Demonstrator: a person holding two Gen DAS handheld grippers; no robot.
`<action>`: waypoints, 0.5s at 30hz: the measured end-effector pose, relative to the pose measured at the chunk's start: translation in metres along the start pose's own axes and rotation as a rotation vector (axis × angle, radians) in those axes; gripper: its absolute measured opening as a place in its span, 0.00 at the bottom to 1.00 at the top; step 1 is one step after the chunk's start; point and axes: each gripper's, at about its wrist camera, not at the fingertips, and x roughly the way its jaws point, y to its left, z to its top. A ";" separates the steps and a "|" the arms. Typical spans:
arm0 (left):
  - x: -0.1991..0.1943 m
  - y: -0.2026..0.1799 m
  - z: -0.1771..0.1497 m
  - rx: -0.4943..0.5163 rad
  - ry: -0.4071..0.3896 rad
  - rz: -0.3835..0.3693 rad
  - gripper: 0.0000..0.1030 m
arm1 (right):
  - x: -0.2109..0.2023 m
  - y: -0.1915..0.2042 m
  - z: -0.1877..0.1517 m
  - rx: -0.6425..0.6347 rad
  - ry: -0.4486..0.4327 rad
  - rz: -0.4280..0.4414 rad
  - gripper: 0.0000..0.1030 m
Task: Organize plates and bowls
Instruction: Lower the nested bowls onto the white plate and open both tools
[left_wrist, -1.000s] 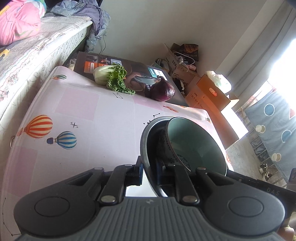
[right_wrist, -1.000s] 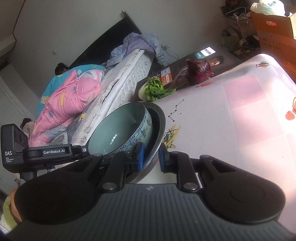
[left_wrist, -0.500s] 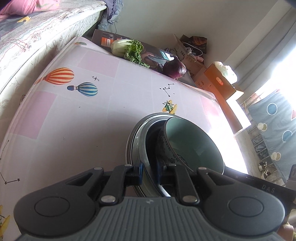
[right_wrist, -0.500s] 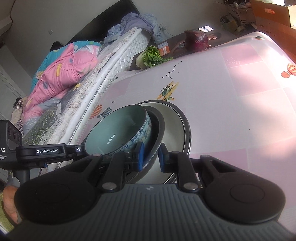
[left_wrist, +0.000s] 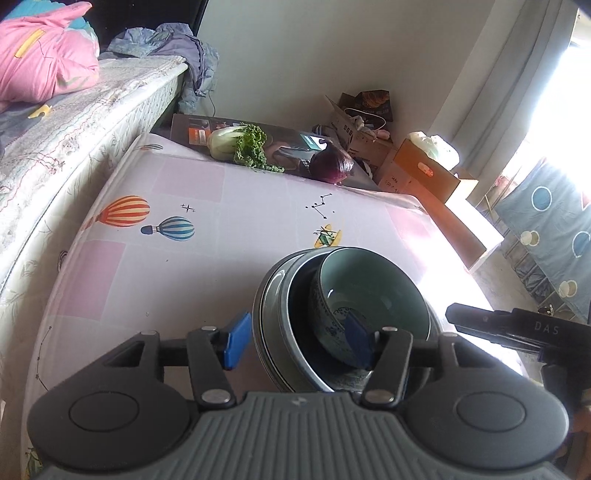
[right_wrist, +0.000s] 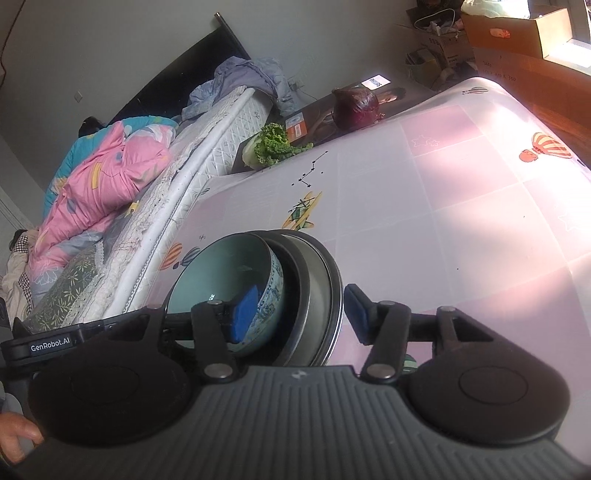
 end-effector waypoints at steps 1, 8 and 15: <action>-0.005 -0.002 -0.001 0.014 -0.009 0.008 0.63 | -0.006 -0.002 -0.001 0.010 -0.010 0.000 0.55; -0.051 -0.018 -0.009 0.091 -0.103 0.065 1.00 | -0.065 0.016 -0.018 -0.087 -0.125 -0.057 0.83; -0.077 -0.037 -0.015 0.113 -0.130 0.118 1.00 | -0.122 0.052 -0.040 -0.262 -0.245 -0.160 0.99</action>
